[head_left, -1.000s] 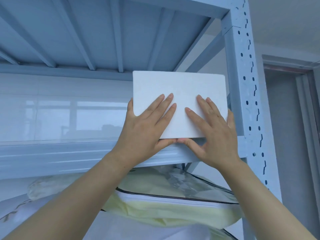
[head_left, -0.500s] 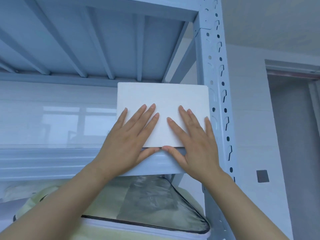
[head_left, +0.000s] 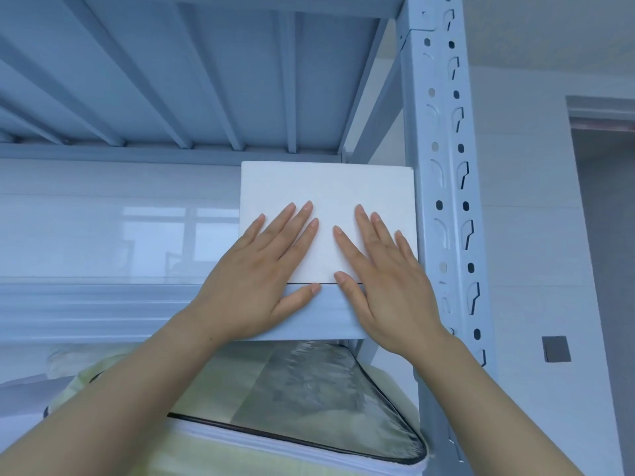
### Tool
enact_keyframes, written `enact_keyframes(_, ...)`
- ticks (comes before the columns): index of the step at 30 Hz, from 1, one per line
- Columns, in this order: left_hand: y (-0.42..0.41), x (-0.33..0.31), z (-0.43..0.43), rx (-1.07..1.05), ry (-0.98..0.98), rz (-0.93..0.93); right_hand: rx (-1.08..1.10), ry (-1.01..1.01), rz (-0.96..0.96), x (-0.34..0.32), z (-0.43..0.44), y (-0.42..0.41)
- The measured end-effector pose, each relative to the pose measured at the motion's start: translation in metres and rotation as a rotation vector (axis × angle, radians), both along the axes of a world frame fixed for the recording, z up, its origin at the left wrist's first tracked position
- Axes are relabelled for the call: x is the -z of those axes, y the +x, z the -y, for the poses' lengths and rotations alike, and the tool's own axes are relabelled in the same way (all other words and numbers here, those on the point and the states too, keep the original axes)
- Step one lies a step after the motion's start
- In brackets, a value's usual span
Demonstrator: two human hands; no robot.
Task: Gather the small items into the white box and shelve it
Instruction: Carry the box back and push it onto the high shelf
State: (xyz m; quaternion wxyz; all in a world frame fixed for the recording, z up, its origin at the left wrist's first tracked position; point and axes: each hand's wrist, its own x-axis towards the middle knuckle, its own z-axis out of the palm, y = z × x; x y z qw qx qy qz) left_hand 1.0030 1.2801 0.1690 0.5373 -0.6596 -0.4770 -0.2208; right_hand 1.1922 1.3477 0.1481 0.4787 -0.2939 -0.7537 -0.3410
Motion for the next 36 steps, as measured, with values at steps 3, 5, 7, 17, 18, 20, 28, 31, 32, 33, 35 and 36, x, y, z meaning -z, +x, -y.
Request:
enact_keyframes(3,0.0,0.001,-0.001,-0.016,-0.018,0.005,0.02,-0.011,0.016,0.0,-0.001,0.0)
enact_keyframes(5,0.001,0.001,0.0,-0.017,-0.016,0.013,0.028,-0.012,0.02,0.0,0.0,0.0)
enact_keyframes(7,0.002,0.003,0.001,-0.029,-0.006,0.035,0.03,-0.015,0.017,0.0,0.0,-0.001)
enact_keyframes(17,0.004,0.005,0.0,-0.026,-0.002,0.107,0.009,-0.008,0.037,-0.001,0.0,-0.001)
enact_keyframes(18,0.004,0.006,0.0,-0.024,0.001,0.109,0.011,-0.005,0.037,0.0,0.0,-0.001)
enact_keyframes(20,0.004,0.008,0.0,-0.019,0.01,0.116,0.014,-0.001,0.039,0.0,-0.001,-0.001)
enact_keyframes(28,0.003,0.008,0.001,0.039,0.025,0.119,-0.056,0.056,-0.009,0.001,-0.002,-0.002)
enact_keyframes(31,0.005,0.009,0.005,0.105,0.025,0.147,-0.2,0.078,-0.101,0.002,-0.001,-0.001)
enact_keyframes(32,0.007,0.009,0.007,0.137,0.016,0.164,-0.252,0.082,-0.137,0.002,0.0,-0.001)
enact_keyframes(33,0.009,0.009,0.011,0.171,0.004,0.178,-0.294,0.09,-0.17,0.002,0.001,0.0)
enact_keyframes(35,0.011,0.011,0.019,0.208,-0.022,0.189,-0.357,0.098,-0.224,0.002,0.003,0.002)
enact_keyframes(36,0.012,0.013,0.023,0.204,-0.029,0.186,-0.379,0.09,-0.243,0.001,0.004,0.002)
